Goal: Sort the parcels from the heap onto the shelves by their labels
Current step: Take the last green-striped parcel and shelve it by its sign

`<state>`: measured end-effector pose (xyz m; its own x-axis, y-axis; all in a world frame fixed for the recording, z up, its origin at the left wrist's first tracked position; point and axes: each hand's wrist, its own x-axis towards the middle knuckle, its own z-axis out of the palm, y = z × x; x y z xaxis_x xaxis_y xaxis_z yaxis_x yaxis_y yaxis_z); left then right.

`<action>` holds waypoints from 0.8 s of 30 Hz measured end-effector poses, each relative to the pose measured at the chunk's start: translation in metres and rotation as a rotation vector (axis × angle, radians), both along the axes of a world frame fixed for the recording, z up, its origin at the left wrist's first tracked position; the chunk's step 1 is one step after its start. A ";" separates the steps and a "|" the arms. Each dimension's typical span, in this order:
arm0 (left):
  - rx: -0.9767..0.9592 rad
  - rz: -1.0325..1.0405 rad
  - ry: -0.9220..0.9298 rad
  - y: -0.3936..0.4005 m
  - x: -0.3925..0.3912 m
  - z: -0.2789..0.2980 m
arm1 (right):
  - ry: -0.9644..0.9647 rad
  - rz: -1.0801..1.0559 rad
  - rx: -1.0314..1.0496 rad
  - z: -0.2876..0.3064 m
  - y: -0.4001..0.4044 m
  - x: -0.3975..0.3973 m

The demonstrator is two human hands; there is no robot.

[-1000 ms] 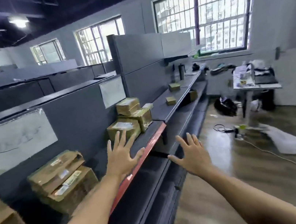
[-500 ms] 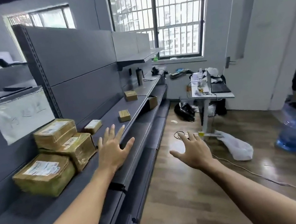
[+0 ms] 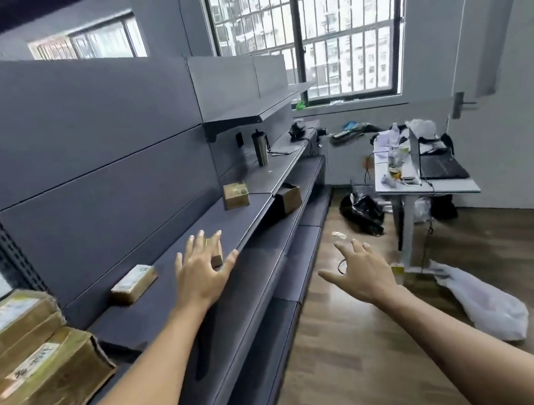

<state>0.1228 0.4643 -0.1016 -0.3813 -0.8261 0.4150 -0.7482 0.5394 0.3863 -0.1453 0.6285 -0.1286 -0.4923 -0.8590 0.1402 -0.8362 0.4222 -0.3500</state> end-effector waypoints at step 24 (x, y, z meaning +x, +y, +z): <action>0.086 0.198 0.144 -0.396 -0.186 -0.042 | -0.037 0.194 0.036 -0.019 -0.452 -0.198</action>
